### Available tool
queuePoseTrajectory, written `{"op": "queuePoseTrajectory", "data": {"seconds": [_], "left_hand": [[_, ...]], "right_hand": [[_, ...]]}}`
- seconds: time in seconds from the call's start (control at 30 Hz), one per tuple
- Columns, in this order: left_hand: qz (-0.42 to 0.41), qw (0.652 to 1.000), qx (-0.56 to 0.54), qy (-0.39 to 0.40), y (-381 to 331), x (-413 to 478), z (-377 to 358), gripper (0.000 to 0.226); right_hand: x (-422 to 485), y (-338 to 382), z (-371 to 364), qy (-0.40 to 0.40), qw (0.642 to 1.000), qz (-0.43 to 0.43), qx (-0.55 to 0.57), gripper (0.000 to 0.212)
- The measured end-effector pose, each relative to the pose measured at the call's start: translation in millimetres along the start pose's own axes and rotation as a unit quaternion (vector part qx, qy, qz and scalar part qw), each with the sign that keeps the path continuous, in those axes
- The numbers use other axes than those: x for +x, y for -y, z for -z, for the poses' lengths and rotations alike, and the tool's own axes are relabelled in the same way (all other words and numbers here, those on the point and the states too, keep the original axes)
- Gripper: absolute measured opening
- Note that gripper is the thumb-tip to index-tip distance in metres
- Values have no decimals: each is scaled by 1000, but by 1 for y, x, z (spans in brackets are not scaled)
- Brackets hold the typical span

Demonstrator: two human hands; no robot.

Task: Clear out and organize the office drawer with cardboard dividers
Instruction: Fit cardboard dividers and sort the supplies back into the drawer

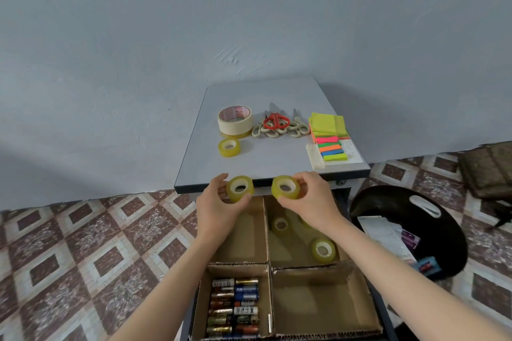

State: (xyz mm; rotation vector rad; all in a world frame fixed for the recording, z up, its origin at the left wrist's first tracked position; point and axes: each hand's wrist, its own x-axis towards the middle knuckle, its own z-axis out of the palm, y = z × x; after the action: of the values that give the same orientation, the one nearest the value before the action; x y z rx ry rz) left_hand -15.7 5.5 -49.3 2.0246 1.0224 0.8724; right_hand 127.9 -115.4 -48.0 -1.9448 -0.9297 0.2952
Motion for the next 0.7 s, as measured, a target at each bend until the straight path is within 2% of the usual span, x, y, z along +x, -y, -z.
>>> {"op": "queuePoseTrajectory", "data": {"seconds": [0.1, 0.23, 0.43, 0.6, 0.7], "left_hand": [[8, 999, 14, 35, 9, -35, 0, 66], [21, 995, 58, 83, 16, -59, -8, 67], [8, 987, 88, 137, 17, -66, -33, 56], [-8, 977, 116, 180, 21, -60, -54, 59], [-45, 967, 179, 179, 20, -50, -65, 60]], "right_hand": [[-29, -28, 9, 29, 998, -25, -49, 41], [-43, -51, 21, 27, 993, -68, -89, 49], [-40, -74, 27, 32, 993, -72, -90, 51], [-32, -87, 23, 43, 993, -70, -89, 56], [-31, -92, 22, 45, 992, -70, -99, 57]]}}
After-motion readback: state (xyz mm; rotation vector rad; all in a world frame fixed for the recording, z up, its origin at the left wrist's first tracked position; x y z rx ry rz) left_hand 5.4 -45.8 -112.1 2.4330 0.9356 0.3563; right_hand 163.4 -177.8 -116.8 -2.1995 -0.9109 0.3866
